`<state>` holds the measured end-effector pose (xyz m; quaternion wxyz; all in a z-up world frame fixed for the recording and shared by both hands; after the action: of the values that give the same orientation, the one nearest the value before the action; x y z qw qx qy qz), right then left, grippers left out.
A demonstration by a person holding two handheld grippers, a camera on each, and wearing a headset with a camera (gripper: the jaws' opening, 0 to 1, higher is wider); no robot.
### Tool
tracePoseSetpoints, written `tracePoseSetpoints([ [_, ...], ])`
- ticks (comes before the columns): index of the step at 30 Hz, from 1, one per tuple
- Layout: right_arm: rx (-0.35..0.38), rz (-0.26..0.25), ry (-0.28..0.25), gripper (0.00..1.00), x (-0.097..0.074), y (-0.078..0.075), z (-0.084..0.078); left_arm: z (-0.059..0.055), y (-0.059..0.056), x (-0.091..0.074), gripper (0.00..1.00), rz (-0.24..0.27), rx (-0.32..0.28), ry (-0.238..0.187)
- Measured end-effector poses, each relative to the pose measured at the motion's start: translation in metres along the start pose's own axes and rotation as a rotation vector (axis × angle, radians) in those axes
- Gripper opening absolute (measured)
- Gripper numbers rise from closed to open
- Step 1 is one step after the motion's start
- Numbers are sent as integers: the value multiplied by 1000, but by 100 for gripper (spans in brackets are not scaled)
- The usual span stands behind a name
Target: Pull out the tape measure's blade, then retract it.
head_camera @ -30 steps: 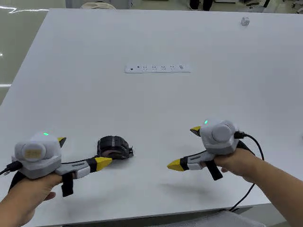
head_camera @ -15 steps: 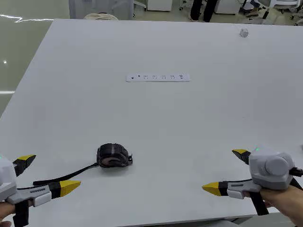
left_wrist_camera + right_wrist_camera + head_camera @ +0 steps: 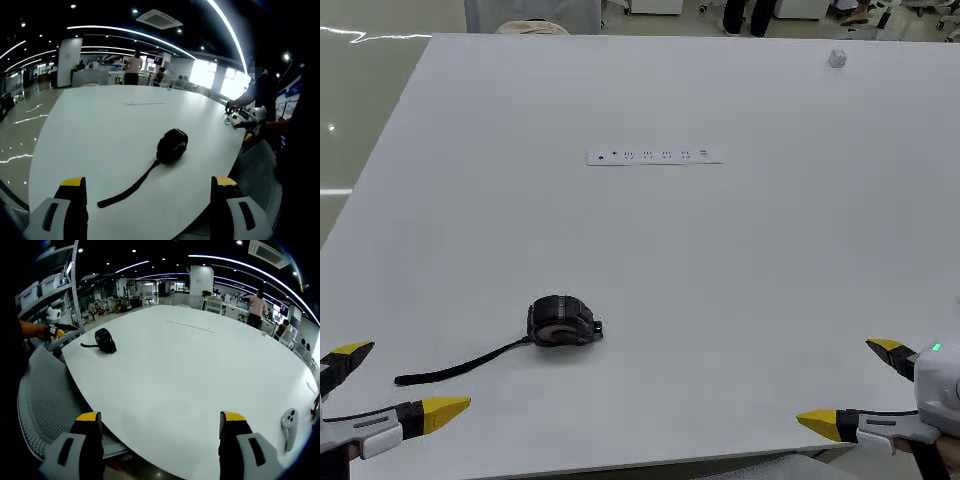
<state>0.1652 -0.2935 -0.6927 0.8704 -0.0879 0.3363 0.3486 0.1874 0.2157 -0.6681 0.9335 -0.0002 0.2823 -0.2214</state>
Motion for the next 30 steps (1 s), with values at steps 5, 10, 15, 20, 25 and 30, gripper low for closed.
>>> tracePoseSetpoints([
  [5, 5, -12, 0, 100, 1, -4, 0, -2, 2, -2, 100, 1, -4, 3],
  [10, 17, -21, -4, 100, -2, -8, 0, -1, 4, -5, 100, 5, -11, -5],
  [15, 19, -30, -3, 100, -7, -2, 2, 0, 3, -6, 100, 3, -5, -9],
  [20, 28, -36, 4, 100, -12, 1, -3, 2, -1, -3, 100, -9, -5, -12],
  [25, 27, -35, 17, 100, -15, 5, -8, 3, -1, -2, 100, -12, 5, -10],
  [30, 11, -28, 25, 100, -14, 5, -9, 5, -1, -1, 100, -11, 1, -16],
])
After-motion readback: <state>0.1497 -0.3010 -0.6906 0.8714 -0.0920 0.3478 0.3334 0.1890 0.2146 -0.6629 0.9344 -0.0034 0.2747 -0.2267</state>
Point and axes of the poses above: the centre of the closed fingertips' face, and the gripper's own axes: x roughly forward along the fingers, y roughly to its left, z roughly out of its top, the point moved 3 cm from there along -x, roughly backward along the fingers, and after that the axes turned 7 degrees about z, right-handed, at the moved point
